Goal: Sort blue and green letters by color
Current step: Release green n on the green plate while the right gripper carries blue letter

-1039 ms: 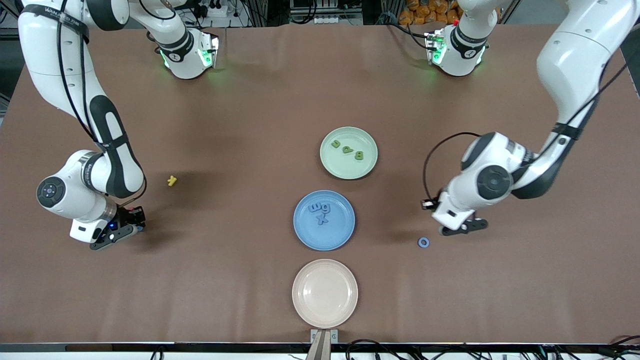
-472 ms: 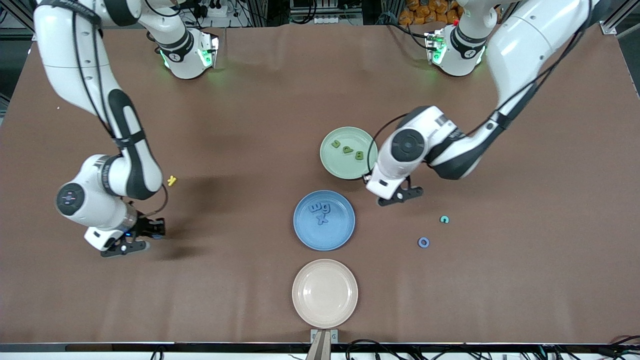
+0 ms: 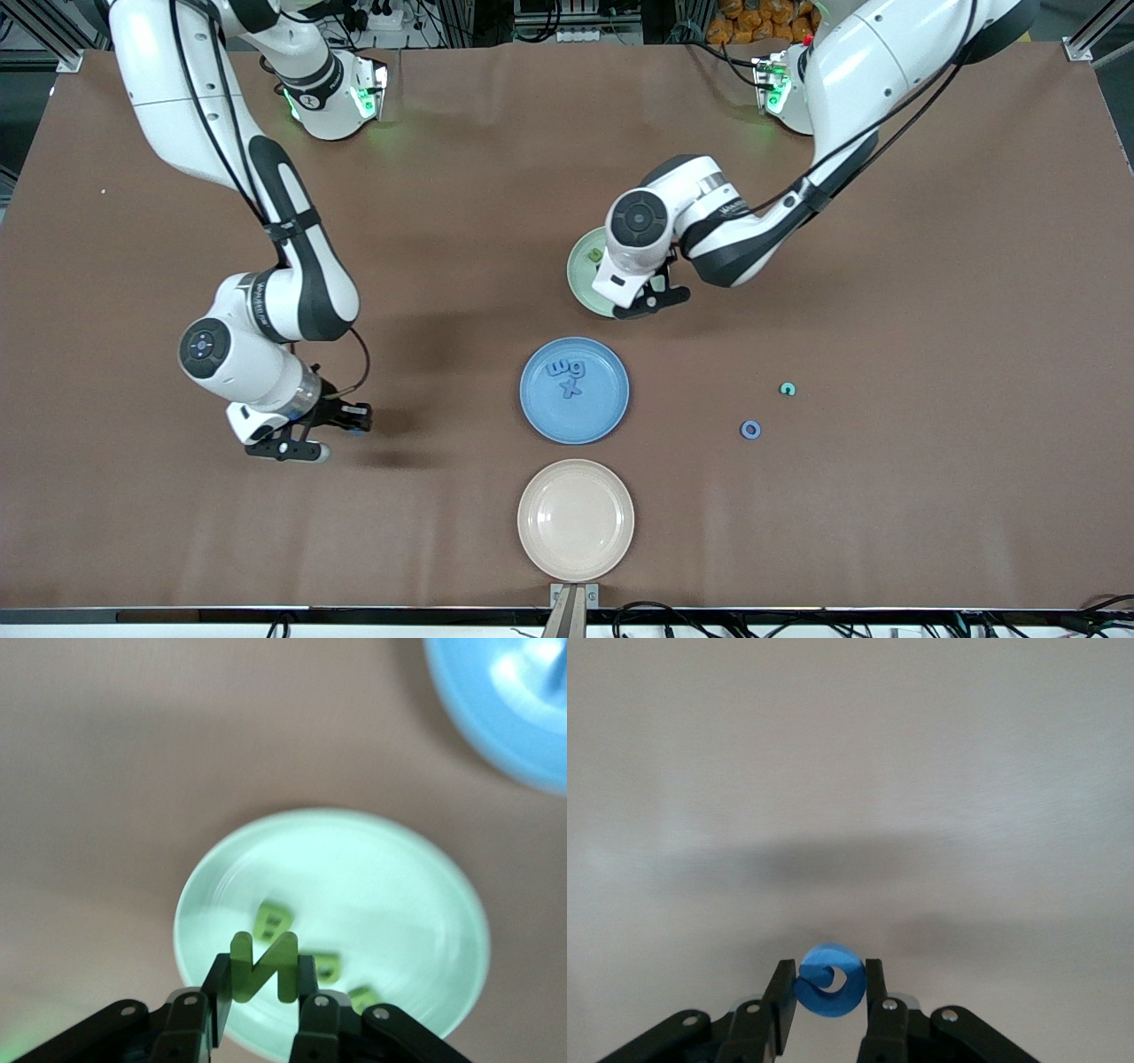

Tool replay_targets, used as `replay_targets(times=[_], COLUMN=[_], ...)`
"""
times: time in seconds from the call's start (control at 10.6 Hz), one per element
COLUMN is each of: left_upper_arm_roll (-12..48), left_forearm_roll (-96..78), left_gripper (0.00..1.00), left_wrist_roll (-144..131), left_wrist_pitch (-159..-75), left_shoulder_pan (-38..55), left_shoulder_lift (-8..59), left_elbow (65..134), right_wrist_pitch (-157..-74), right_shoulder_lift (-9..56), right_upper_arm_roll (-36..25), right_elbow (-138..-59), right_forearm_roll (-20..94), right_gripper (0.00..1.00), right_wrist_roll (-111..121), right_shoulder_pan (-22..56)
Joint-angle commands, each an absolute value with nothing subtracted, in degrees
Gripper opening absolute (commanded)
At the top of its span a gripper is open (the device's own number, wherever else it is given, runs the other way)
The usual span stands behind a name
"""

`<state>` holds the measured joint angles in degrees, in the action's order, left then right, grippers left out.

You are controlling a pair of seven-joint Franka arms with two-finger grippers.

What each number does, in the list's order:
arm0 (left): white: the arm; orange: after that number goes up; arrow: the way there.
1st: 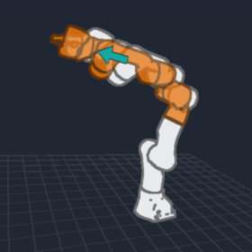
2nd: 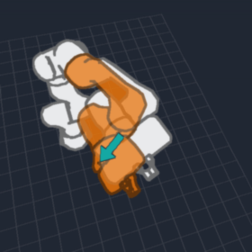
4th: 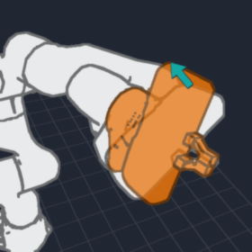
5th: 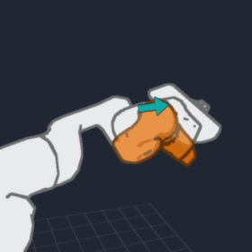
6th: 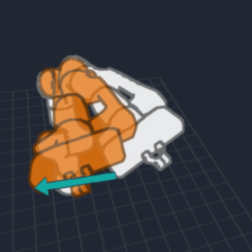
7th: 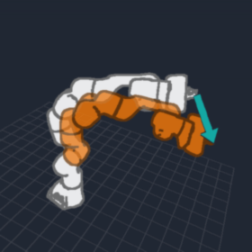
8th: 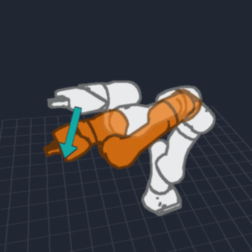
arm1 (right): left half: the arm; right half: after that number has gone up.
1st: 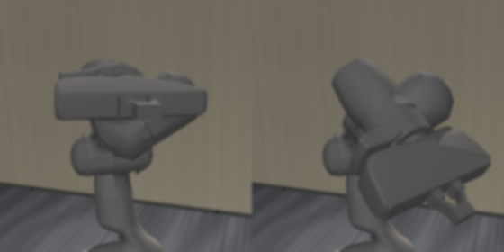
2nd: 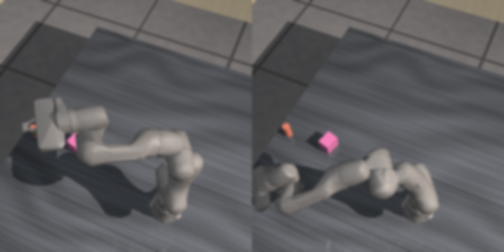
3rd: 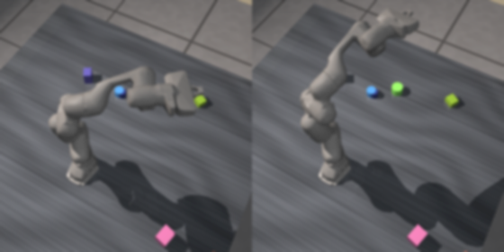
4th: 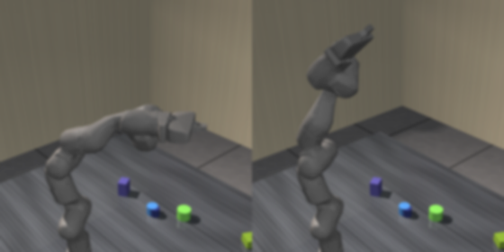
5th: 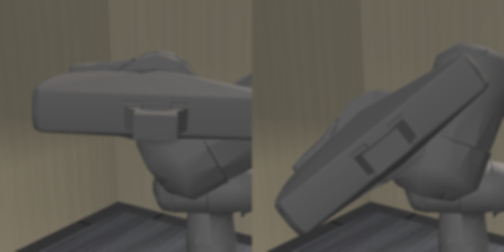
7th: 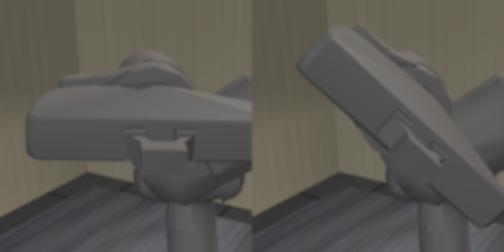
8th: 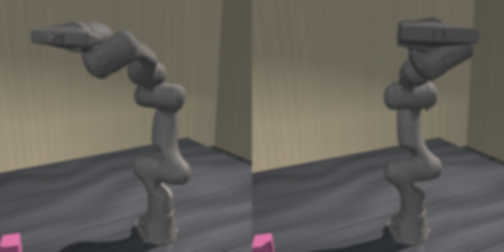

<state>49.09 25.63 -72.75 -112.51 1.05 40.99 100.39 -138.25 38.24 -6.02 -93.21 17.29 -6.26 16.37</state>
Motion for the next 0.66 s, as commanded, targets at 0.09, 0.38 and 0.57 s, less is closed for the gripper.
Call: replay_targets(times=[0.09, 0.38, 0.57], left_upper_arm_roll=[48.7, 48.3, 48.3], left_forearm_roll=[21.8, 20.7, 20.7], left_gripper=[0.0, 0.0, 0.52], left_wrist_roll=[-73.6, -73.7, -73.7], left_wrist_pitch=[-106.1, -106.2, -106.3], left_shoulder_pan=[4.6, 5.8, 5.9], left_shoulder_lift=[41.8, 42.3, 42.3], left_elbow=[100.4, 99.9, 99.8], right_wrist_pitch=[-139.4, -144.7, -145.4], right_shoulder_lift=[44.3, 47.5, 49.0], right_upper_arm_roll=[-4.7, -4.6, -4.6], right_elbow=[-84.1, -82.4, -79.9], right_forearm_roll=[22.9, 23.2, 23.1], right_gripper=[0.17, 0.17, 0.17], right_wrist_roll=[-21.7, -29.9, -36.1], right_shoulder_pan=[24.6, 31.2, 35.1])
